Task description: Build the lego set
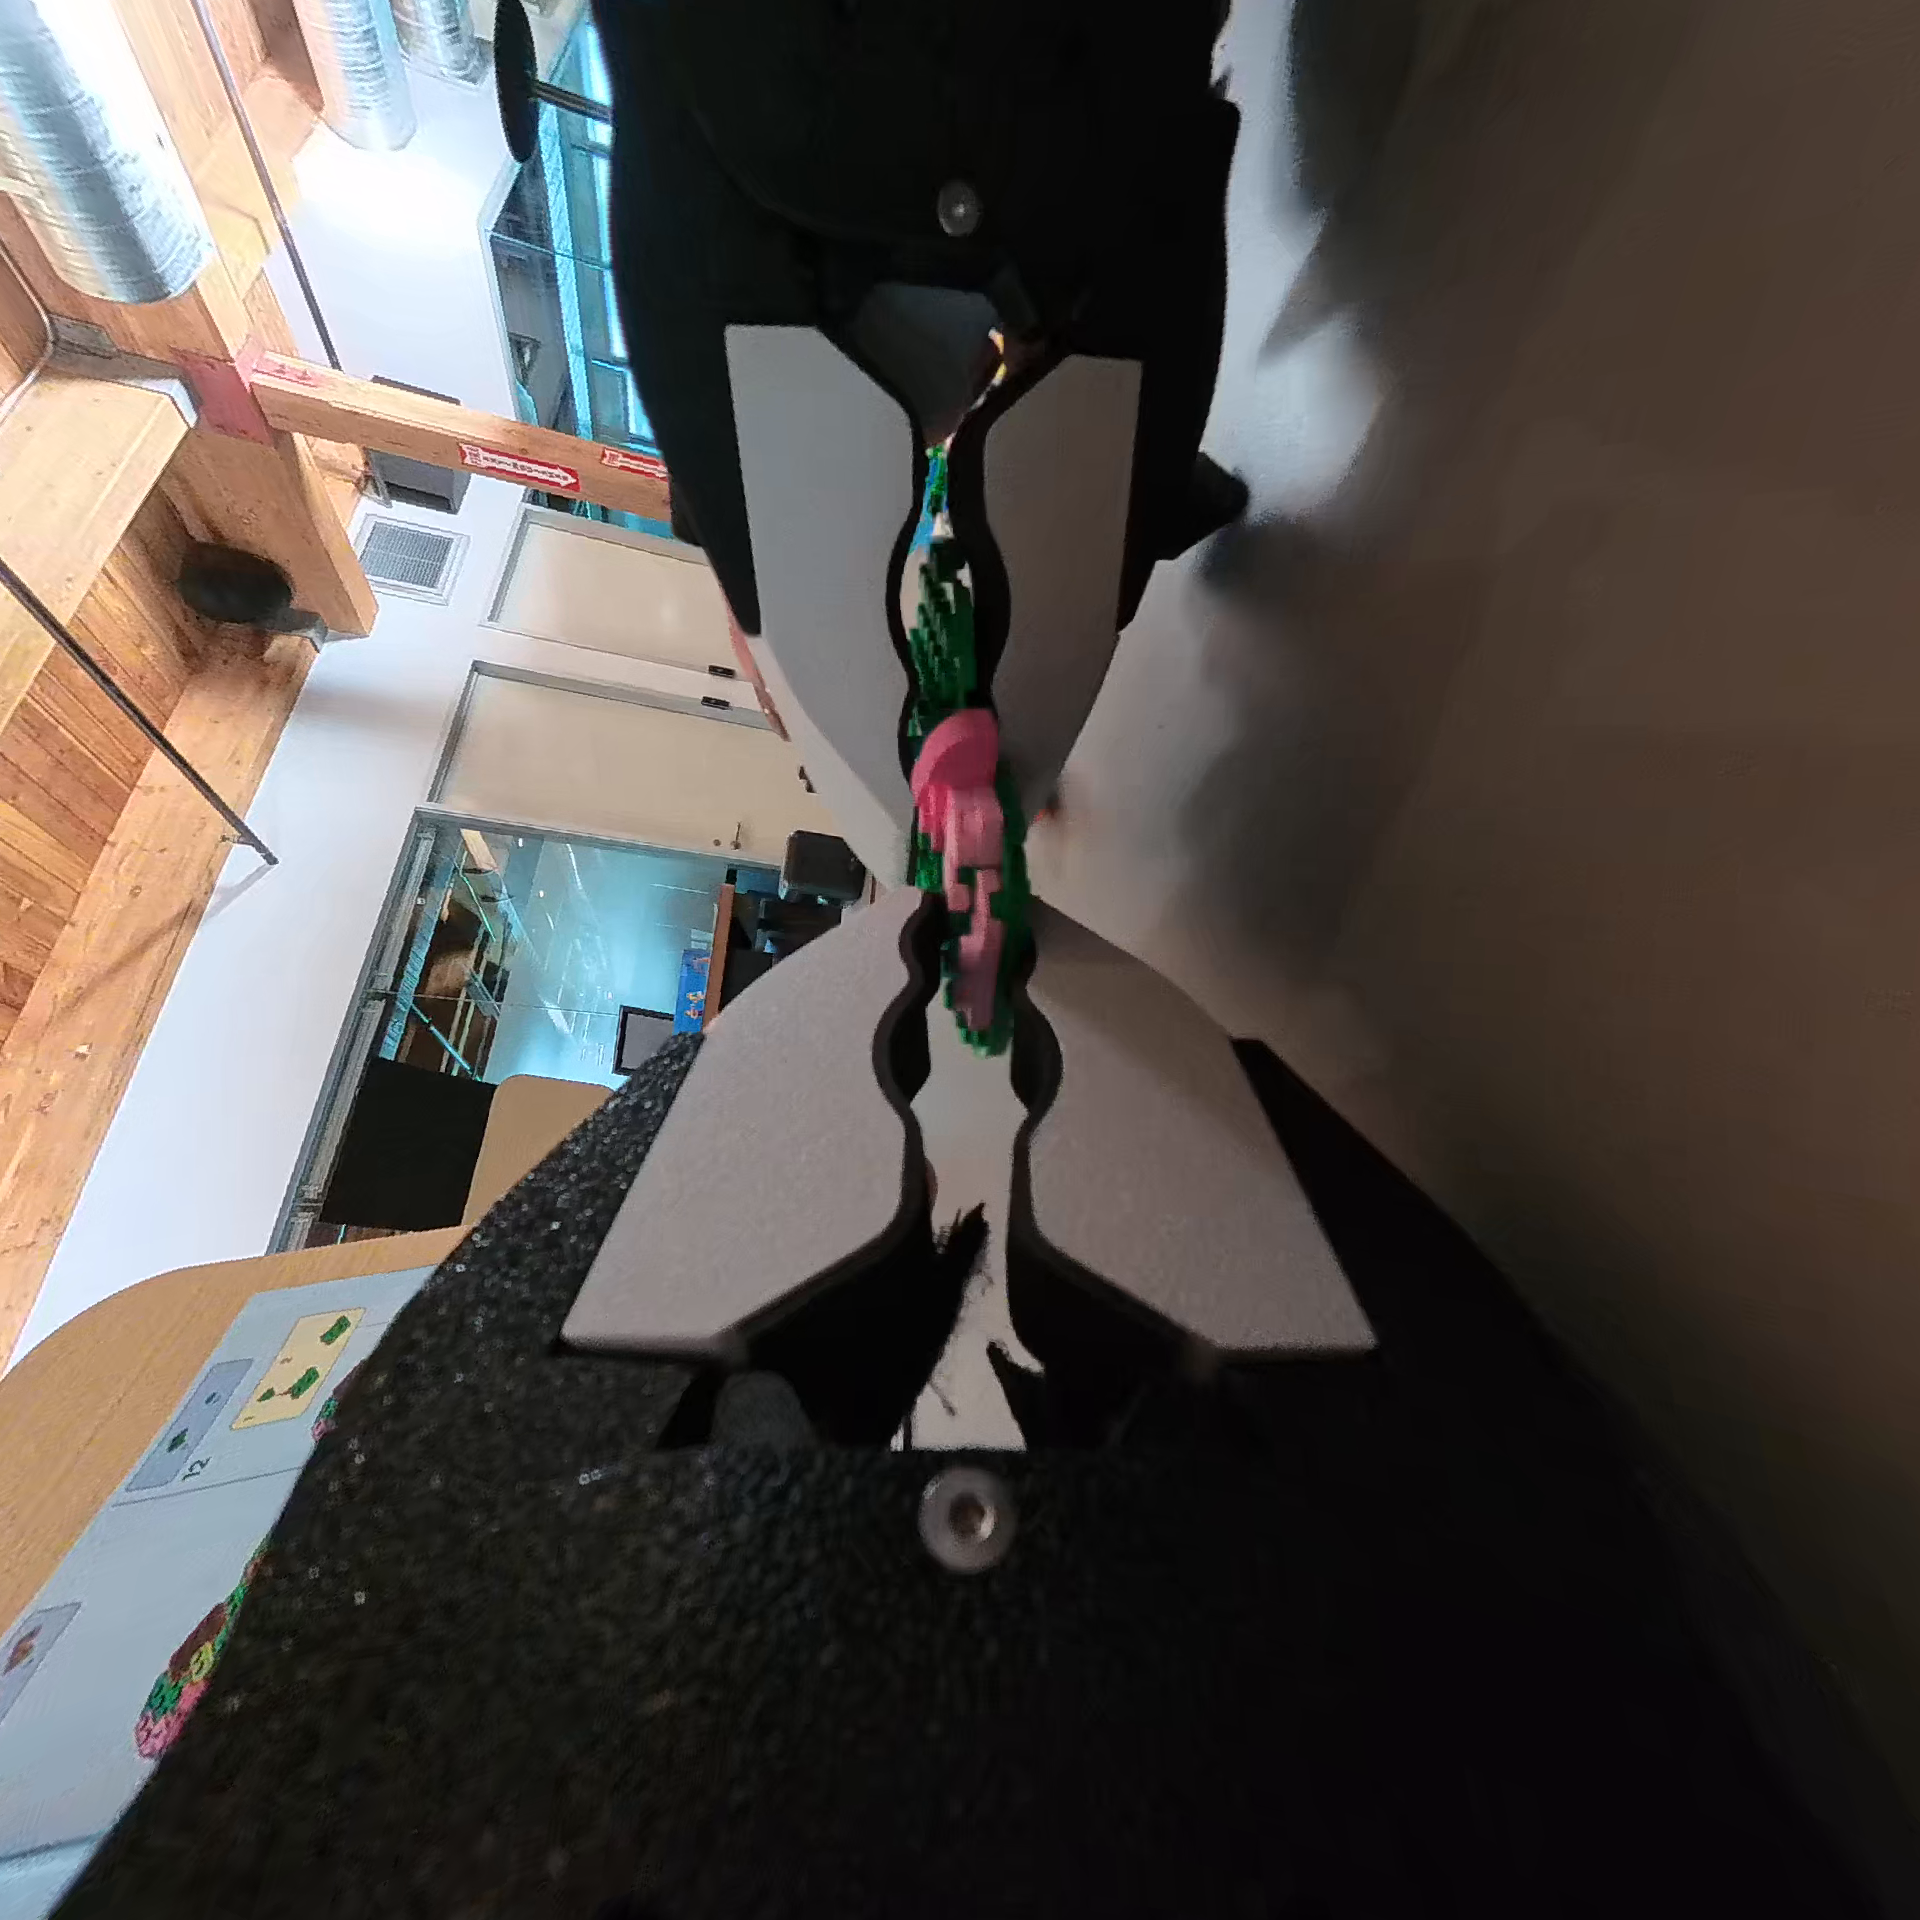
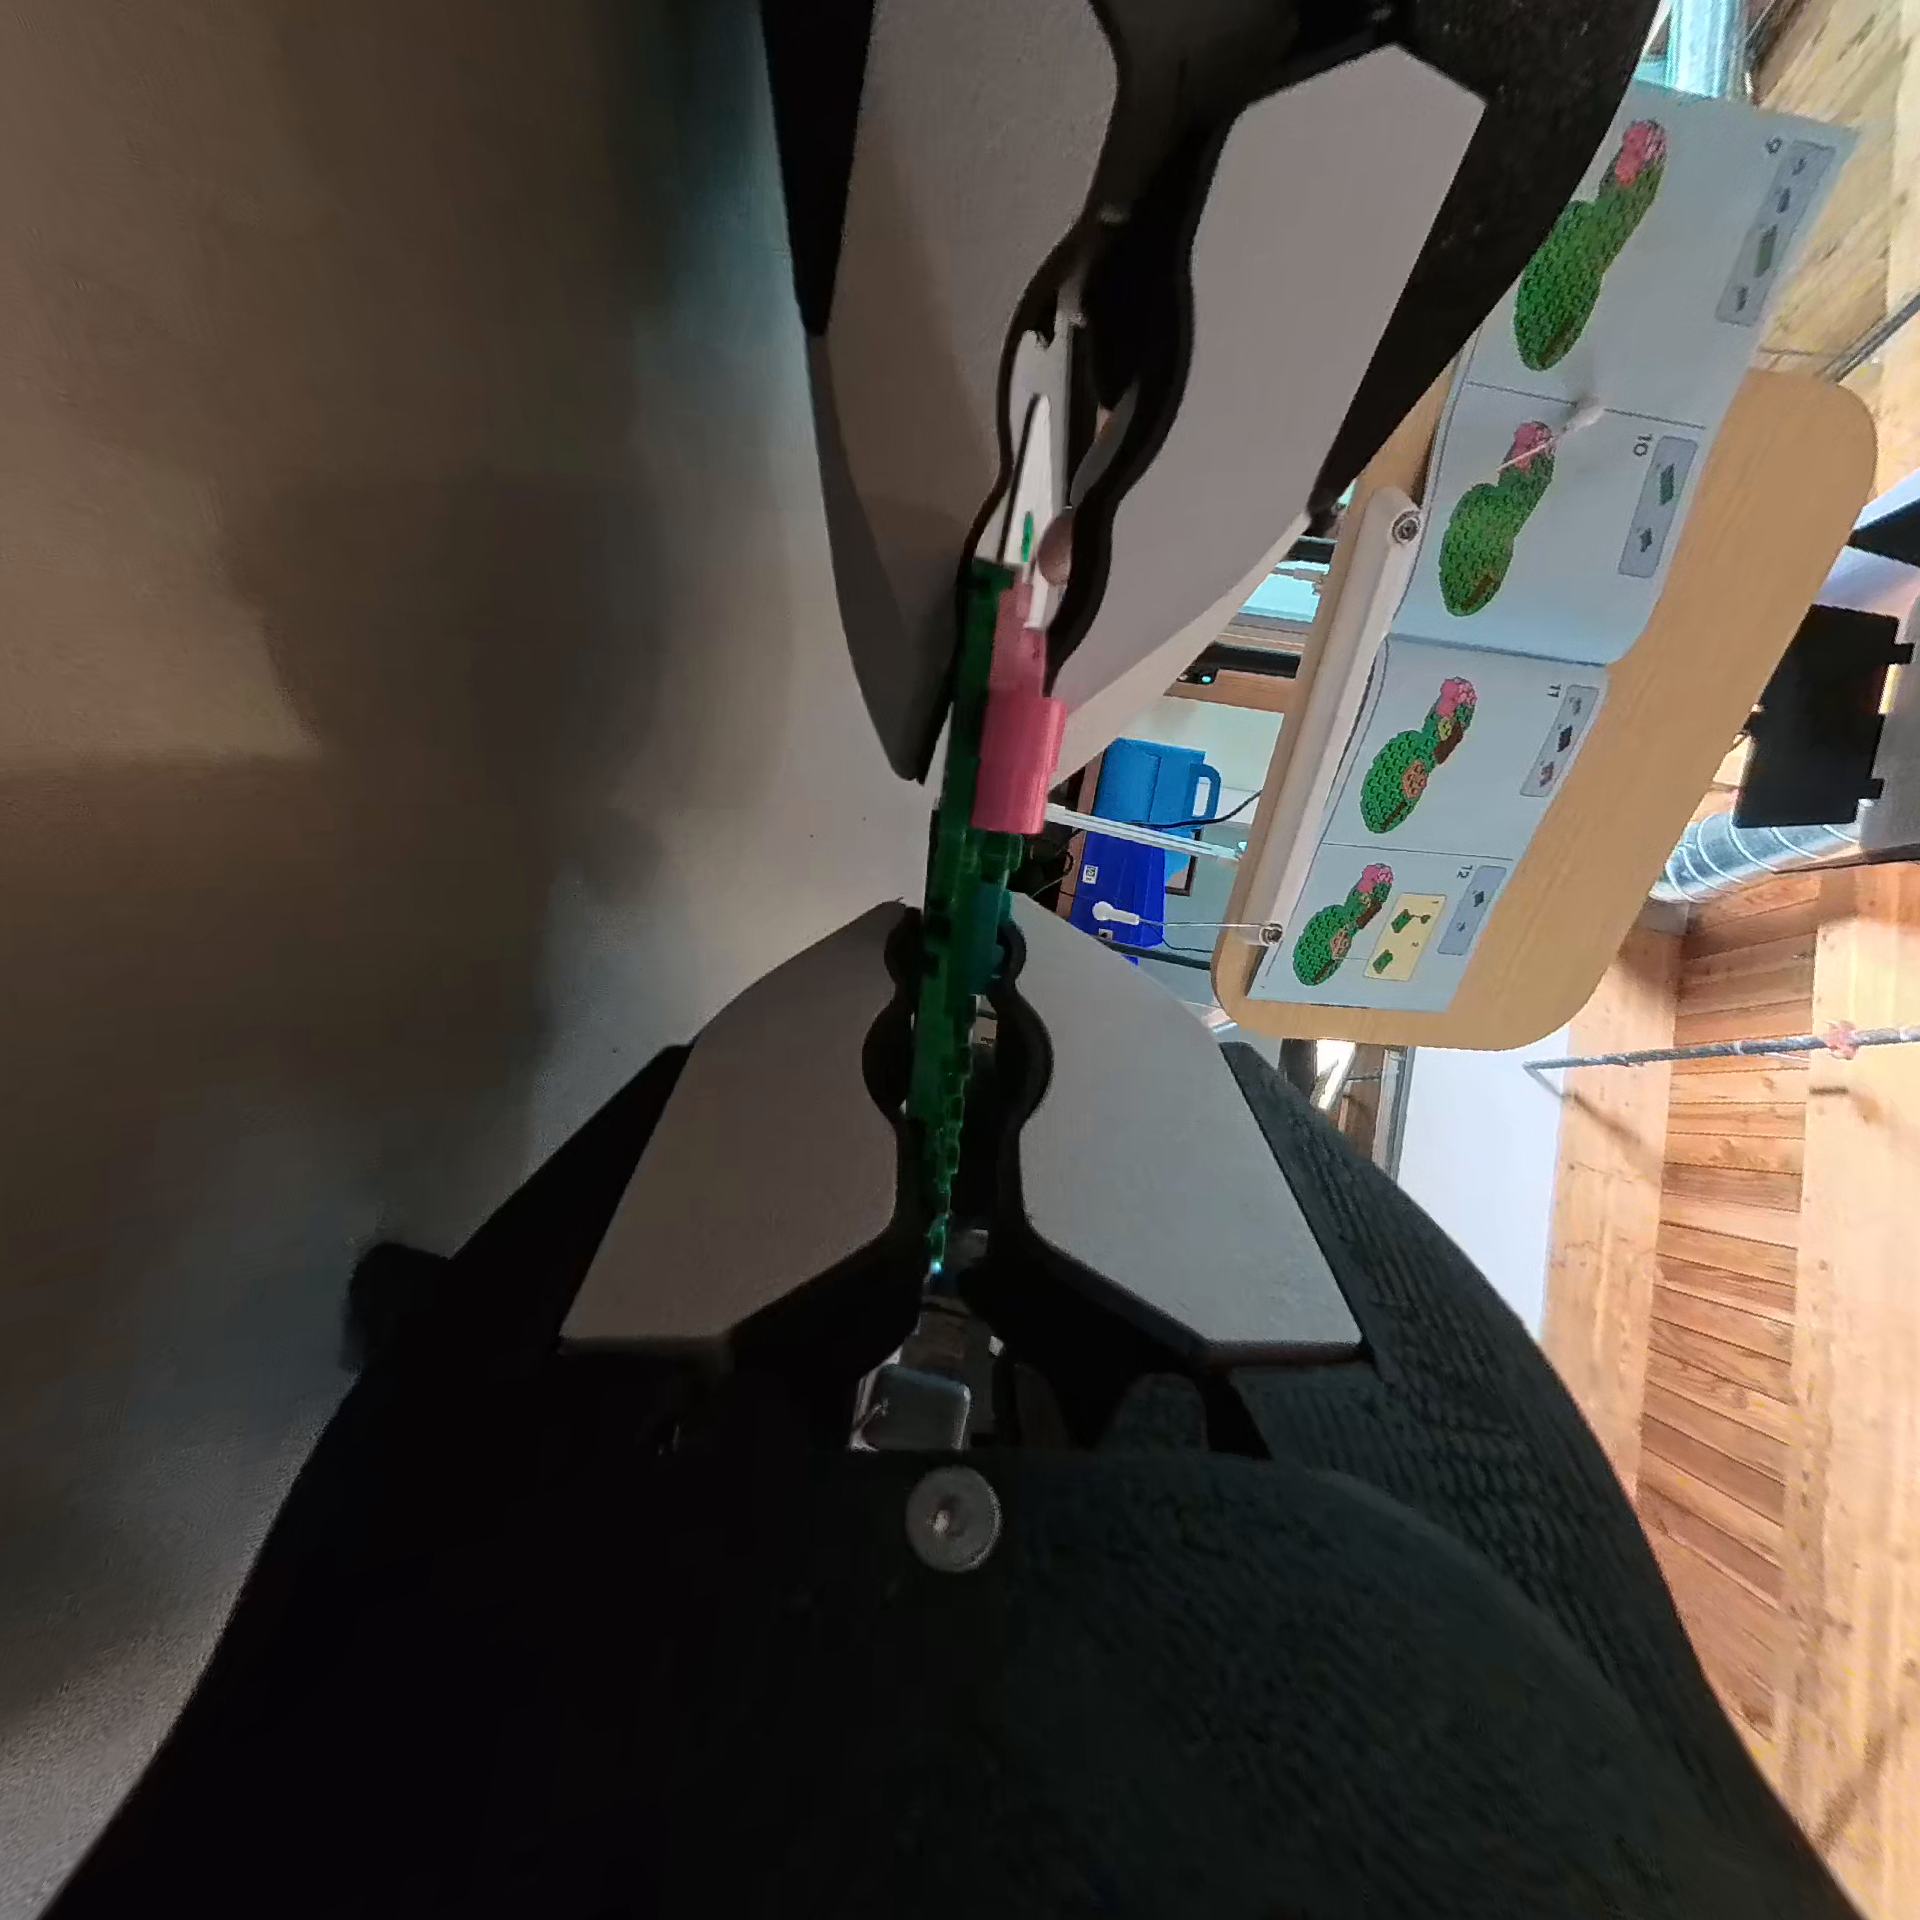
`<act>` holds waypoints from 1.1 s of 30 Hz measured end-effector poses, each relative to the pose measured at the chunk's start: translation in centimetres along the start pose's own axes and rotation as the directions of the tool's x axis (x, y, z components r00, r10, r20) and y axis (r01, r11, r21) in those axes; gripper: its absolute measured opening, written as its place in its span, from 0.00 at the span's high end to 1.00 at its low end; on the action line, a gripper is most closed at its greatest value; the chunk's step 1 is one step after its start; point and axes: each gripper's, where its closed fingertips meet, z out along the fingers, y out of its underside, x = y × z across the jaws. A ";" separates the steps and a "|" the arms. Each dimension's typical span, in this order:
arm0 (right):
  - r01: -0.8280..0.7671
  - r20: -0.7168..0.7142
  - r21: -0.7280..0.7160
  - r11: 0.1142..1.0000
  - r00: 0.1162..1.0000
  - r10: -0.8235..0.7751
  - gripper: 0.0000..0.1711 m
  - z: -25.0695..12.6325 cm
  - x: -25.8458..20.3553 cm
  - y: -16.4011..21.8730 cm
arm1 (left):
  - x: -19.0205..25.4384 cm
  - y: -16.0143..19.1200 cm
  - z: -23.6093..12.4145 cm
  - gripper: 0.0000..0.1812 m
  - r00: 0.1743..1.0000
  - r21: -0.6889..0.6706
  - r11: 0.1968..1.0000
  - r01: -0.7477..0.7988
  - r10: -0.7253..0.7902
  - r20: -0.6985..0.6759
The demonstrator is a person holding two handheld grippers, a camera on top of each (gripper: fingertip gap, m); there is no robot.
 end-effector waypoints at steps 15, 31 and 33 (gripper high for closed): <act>0.042 -0.002 -0.010 0.999 0.999 -0.042 0.91 0.1 -0.1 -0.4 | -0.2 -0.1 0.0 0.96 0.999 0.003 0.999 0.037 -0.037 -0.006; -0.035 -0.013 0.005 0.999 0.999 0.035 0.94 -0.3 0.6 -0.3 | -0.6 -0.4 0.0 0.95 0.998 0.012 0.998 0.060 -0.060 0.015; -0.011 -0.005 -0.008 1.000 1.000 0.010 0.94 -0.2 0.4 -0.3 | -0.3 -0.3 0.1 0.95 0.999 0.005 0.999 0.039 -0.039 0.005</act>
